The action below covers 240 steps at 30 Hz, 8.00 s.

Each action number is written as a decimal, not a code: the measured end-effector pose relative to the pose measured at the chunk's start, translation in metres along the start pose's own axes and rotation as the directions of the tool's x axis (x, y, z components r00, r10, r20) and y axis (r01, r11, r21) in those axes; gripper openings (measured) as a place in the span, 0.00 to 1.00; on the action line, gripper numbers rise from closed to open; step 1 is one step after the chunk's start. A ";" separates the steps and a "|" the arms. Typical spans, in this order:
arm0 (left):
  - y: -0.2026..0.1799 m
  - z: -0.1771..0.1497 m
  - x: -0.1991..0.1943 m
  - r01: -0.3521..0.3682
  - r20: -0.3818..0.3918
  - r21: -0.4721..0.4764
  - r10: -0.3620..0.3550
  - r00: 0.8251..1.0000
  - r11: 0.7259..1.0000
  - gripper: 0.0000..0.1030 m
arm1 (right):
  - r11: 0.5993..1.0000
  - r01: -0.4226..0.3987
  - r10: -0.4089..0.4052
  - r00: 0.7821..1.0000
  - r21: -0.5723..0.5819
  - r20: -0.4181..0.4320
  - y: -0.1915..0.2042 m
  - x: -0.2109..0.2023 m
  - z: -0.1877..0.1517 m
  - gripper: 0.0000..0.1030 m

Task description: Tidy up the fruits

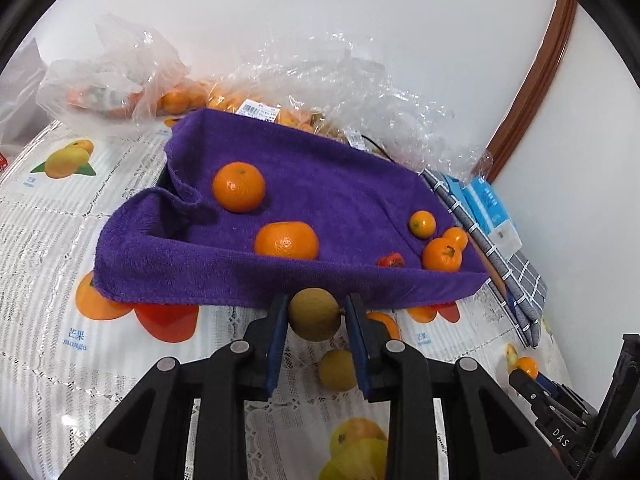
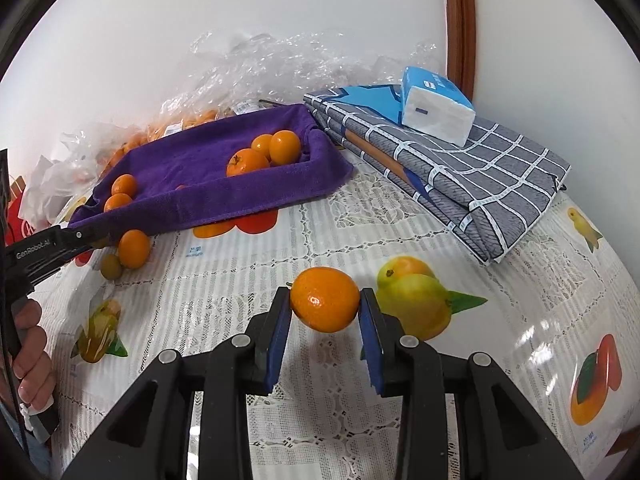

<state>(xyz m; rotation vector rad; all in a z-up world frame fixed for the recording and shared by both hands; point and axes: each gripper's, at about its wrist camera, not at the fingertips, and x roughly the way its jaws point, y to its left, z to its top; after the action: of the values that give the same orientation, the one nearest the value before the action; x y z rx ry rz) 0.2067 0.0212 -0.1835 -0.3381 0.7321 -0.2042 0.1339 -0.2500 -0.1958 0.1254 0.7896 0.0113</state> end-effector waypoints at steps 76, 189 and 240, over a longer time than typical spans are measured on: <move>0.057 0.071 0.009 0.041 0.081 -0.080 -0.034 0.996 0.996 0.27 | 0.987 -0.151 0.146 0.985 0.050 0.097 0.063 0.096 0.134 0.33; 0.013 0.072 -0.035 -0.002 0.111 -0.018 0.004 0.994 1.000 0.23 | 0.992 -0.125 0.123 0.985 0.008 0.122 0.059 0.002 0.103 0.31; -0.040 0.032 -0.139 -0.273 0.126 0.131 0.257 0.958 0.953 0.83 | 0.994 0.054 -0.040 0.990 -0.098 0.138 0.078 -0.108 0.072 0.91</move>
<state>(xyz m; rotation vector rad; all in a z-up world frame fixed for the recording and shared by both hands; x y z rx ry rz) 0.1246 0.0326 -0.0607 -0.1064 0.6446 0.0151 0.1119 -0.1865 -0.0601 0.0110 0.6539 -0.0016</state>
